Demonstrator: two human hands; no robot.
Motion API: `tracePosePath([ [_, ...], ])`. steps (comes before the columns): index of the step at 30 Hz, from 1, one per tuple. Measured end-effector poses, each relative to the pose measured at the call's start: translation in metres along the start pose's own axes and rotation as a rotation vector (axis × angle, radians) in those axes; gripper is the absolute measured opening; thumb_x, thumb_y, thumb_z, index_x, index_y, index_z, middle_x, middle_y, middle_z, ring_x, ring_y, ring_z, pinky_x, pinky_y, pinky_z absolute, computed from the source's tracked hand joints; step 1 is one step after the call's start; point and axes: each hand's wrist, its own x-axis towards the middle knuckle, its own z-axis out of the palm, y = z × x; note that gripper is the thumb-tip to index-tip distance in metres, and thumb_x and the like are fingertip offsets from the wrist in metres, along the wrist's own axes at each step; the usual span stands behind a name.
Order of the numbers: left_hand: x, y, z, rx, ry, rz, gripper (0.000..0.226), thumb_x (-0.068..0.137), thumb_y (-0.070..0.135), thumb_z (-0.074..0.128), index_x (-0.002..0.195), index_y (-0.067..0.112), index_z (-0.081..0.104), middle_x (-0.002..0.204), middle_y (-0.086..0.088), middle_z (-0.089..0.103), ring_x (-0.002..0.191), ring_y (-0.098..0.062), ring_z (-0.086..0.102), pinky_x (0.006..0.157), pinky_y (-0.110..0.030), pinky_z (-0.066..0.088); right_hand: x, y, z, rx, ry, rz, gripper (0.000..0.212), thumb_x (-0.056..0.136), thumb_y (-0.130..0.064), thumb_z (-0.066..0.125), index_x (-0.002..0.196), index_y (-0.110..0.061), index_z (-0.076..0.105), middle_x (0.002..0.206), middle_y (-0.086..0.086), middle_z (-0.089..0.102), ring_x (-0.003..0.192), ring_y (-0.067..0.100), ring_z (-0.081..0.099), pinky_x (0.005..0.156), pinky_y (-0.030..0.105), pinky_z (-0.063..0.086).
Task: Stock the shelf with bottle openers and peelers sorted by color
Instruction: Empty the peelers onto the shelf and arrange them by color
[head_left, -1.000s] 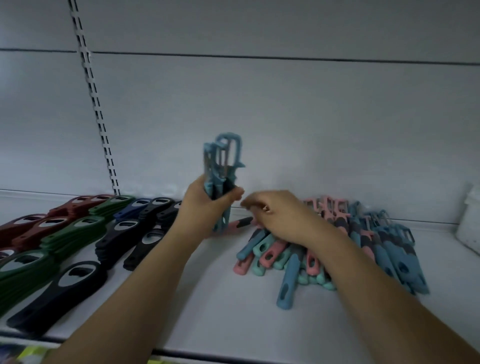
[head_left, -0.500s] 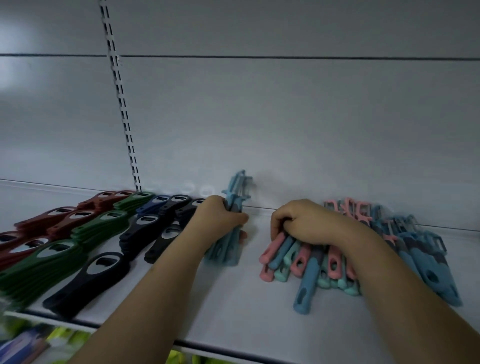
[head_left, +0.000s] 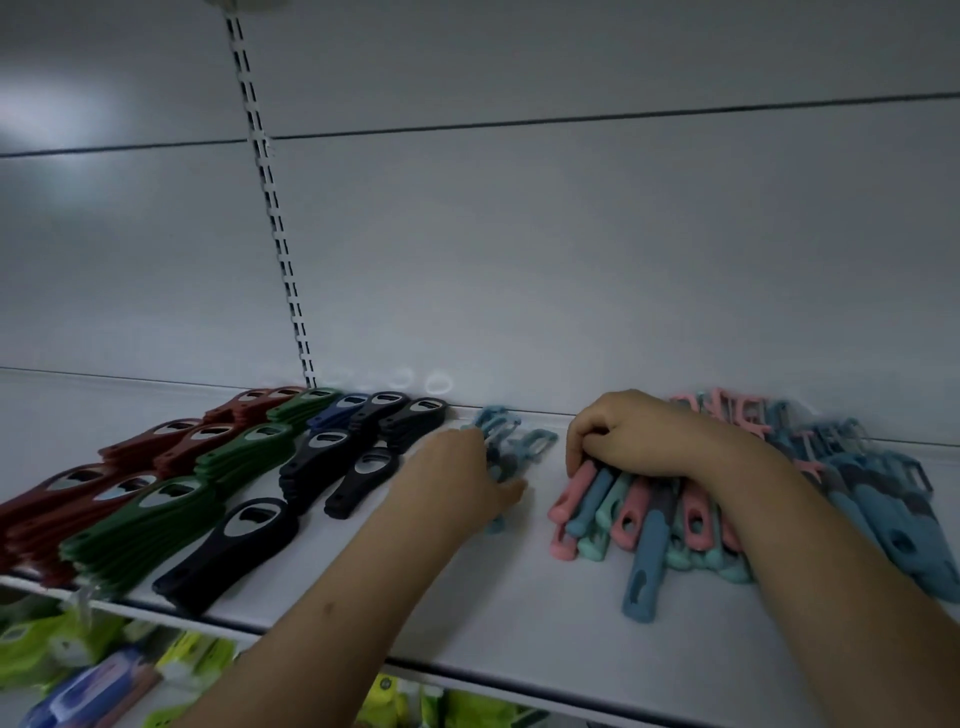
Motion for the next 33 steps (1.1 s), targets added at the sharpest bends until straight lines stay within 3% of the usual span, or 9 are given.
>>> tracePosePath([
  [2,-0.005,-0.006,0.009,0.008,0.024,0.016,0.047,0.09,0.043,0.062,0.127,0.015,0.051,0.121,-0.006,0.058,0.116,-0.025,0.056,0.09,-0.032,0.046,-0.001,-0.001,-0.001,0.019,0.004,0.005,0.039,0.091,-0.012,0.049,0.072,-0.036,0.073,0.081,-0.019,0.067,0.081,0.006,0.062,0.073,0.022,0.05],
  [3,-0.005,-0.008,0.012,0.004,0.055,0.025,0.049,0.093,0.039,0.06,0.133,0.014,0.047,0.128,-0.007,0.055,0.12,-0.026,0.054,0.095,-0.033,0.045,-0.002,-0.002,-0.001,0.024,0.004,0.006,0.038,0.09,-0.012,0.05,0.072,-0.035,0.073,0.081,-0.019,0.068,0.08,0.005,0.062,0.072,0.022,0.05],
  [9,-0.002,-0.006,0.006,0.043,0.105,0.018,0.058,0.091,0.04,0.06,0.137,0.01,0.041,0.132,-0.011,0.051,0.124,-0.03,0.05,0.099,-0.038,0.044,-0.006,-0.001,-0.007,0.017,0.079,-0.009,0.033,0.087,-0.013,0.054,0.077,-0.036,0.074,0.085,-0.013,0.071,0.08,0.011,0.065,0.078,0.029,0.055],
  [13,-0.007,0.018,-0.004,-0.137,0.297,0.238,0.032,0.091,0.036,0.061,0.117,0.018,0.062,0.11,-0.001,0.059,0.103,-0.021,0.06,0.086,-0.034,0.049,-0.008,0.01,-0.019,0.033,0.366,0.041,0.02,0.09,-0.015,0.056,0.088,-0.024,0.074,0.091,-0.011,0.068,0.085,0.01,0.064,0.081,0.03,0.054],
  [15,-0.009,0.032,-0.002,-0.207,0.228,0.354,0.024,0.09,0.041,0.062,0.107,0.023,0.066,0.1,0.006,0.058,0.087,-0.011,0.06,0.077,-0.027,0.049,-0.011,0.019,-0.024,-0.01,0.441,0.158,0.018,0.089,-0.018,0.056,0.087,-0.018,0.074,0.093,-0.004,0.069,0.083,0.015,0.065,0.079,0.037,0.057],
  [18,-0.007,0.041,0.009,-0.145,0.066,0.414,0.025,0.091,0.046,0.059,0.107,0.028,0.065,0.098,0.007,0.054,0.08,-0.008,0.056,0.068,-0.022,0.042,-0.016,0.028,-0.027,-0.045,0.382,0.342,0.02,0.088,-0.019,0.058,0.082,-0.003,0.069,0.085,0.009,0.068,0.077,0.026,0.066,0.072,0.035,0.057],
  [23,-0.004,0.04,0.026,-0.327,-0.035,0.352,0.02,0.09,0.051,0.054,0.1,0.034,0.051,0.08,0.005,0.064,0.067,-0.01,0.063,0.067,-0.034,0.052,-0.046,0.012,-0.041,-0.045,0.31,0.441,0.035,0.091,-0.031,0.065,0.065,-0.008,0.065,0.05,0.001,0.067,0.048,0.016,0.064,0.069,0.032,0.059],
  [28,-0.007,0.038,0.032,-0.315,0.005,0.36,0.03,0.086,0.06,0.055,0.092,0.031,0.051,0.09,0.01,0.052,0.078,-0.009,0.054,0.067,-0.03,0.038,-0.067,-0.024,-0.016,-0.347,0.192,0.454,0.042,0.082,-0.046,0.073,0.067,-0.017,0.048,0.069,0.0,0.051,0.066,0.021,0.055,0.053,0.026,0.039],
  [33,-0.01,0.036,0.037,-0.352,-0.022,0.323,0.04,0.091,0.06,0.051,0.081,0.023,0.06,0.097,0.004,0.045,0.093,-0.009,0.051,0.081,-0.025,0.037,-0.059,-0.021,0.001,-0.311,0.233,0.507,0.032,0.09,-0.029,0.068,0.069,-0.018,0.046,0.075,0.0,0.055,0.061,0.017,0.053,0.05,0.024,0.036],
])
